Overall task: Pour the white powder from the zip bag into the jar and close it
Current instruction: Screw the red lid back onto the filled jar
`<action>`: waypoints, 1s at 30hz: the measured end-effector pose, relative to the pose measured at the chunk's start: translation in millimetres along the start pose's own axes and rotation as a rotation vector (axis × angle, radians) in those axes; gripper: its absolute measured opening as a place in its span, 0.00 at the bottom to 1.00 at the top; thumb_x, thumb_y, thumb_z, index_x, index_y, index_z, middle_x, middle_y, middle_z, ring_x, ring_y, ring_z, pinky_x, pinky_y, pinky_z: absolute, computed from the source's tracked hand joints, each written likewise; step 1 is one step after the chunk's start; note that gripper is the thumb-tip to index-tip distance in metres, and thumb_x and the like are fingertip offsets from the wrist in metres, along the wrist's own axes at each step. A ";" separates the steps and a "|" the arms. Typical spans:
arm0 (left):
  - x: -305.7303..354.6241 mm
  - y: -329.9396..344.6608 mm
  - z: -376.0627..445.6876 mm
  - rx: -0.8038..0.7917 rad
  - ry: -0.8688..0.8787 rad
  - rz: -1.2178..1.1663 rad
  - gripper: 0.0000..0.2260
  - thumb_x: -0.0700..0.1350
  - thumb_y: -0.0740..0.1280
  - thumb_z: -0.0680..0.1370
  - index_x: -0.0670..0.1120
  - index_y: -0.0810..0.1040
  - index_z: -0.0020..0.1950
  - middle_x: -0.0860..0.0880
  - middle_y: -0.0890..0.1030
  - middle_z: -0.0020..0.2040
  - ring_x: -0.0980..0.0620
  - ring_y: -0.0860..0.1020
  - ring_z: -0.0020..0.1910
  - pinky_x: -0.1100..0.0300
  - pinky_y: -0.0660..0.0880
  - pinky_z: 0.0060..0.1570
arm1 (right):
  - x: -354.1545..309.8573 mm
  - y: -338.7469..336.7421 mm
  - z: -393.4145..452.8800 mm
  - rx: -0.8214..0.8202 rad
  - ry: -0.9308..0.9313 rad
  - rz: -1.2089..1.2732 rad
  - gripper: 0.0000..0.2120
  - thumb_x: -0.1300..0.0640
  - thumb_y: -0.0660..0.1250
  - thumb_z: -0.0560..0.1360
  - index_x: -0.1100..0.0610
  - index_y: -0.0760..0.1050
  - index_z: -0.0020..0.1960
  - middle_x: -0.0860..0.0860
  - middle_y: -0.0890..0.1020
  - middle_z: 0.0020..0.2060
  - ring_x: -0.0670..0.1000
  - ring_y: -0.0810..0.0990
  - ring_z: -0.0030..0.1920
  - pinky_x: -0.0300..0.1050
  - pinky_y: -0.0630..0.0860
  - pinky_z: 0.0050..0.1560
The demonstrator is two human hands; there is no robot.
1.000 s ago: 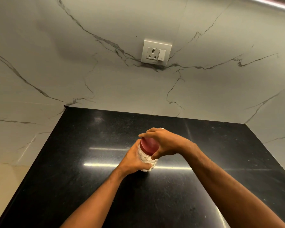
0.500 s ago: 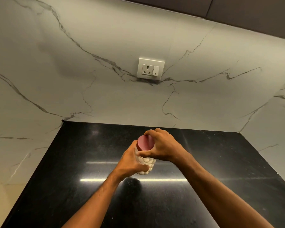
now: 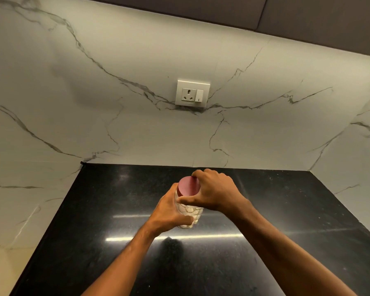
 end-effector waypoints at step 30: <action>9.0 -18.2 -20.2 -0.119 -0.018 -0.174 0.39 0.32 0.78 0.66 0.50 0.66 0.72 0.50 0.80 0.62 0.50 0.79 0.64 0.60 0.78 0.57 | 12.2 32.1 -24.9 -0.094 -0.110 1.220 0.40 0.53 0.80 0.65 0.40 0.66 0.73 0.40 0.75 0.65 0.45 0.75 0.66 0.47 0.76 0.65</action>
Point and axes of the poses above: each hand's wrist, its own z-axis towards the middle knuckle, its own y-axis out of the palm, x = y × z, the point moved 2 cm from there along z, towards the middle knuckle
